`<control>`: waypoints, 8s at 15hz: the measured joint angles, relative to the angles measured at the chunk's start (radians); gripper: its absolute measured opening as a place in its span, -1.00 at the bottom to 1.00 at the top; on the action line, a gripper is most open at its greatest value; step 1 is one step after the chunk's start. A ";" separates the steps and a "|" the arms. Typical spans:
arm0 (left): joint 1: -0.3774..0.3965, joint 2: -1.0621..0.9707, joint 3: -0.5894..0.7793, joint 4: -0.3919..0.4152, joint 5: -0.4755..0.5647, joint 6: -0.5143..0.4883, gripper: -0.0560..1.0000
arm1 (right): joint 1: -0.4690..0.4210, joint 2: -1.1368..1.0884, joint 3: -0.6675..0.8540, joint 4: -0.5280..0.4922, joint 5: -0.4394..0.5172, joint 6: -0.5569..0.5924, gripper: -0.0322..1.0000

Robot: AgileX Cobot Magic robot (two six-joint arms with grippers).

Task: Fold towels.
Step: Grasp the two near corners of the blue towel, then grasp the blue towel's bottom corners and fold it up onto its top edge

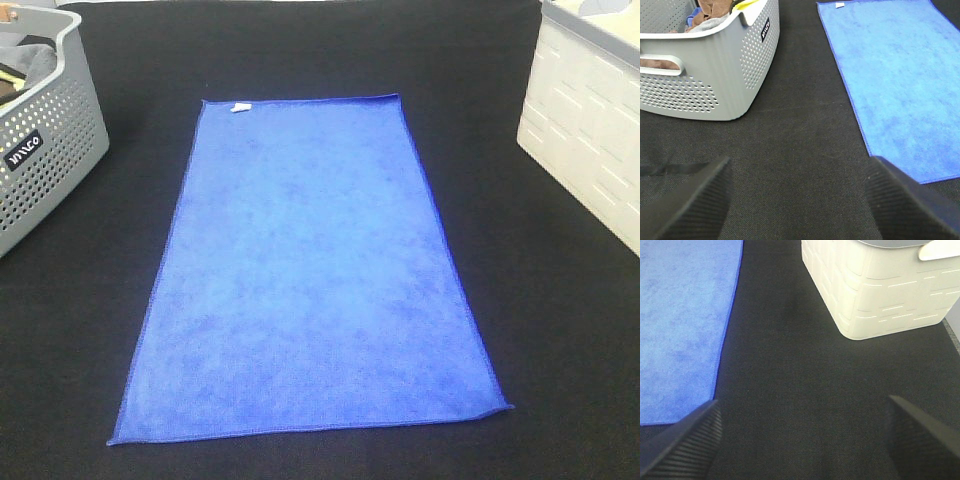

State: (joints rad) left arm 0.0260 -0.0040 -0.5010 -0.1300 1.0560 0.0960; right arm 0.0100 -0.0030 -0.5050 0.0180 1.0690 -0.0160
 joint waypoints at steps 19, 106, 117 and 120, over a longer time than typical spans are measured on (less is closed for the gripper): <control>0.000 0.000 0.000 0.000 0.000 0.000 0.45 | 0.000 0.000 0.000 0.000 0.000 0.000 0.65; -0.177 1.883 -0.053 -1.331 -0.487 0.907 -0.65 | 0.131 1.899 -0.084 1.343 -0.495 -0.997 -0.35; -0.177 1.756 -0.051 -1.099 -0.403 0.788 -0.89 | 0.132 1.768 -0.055 1.187 -0.510 -0.808 -0.94; -0.177 1.646 -0.050 -0.880 -0.385 0.583 -0.89 | 0.132 1.707 -0.019 1.131 -0.472 -0.763 -0.94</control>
State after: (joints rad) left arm -0.1510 1.6420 -0.5510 -1.0100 0.6710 0.6790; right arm 0.1420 1.7040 -0.5240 1.1490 0.5970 -0.7790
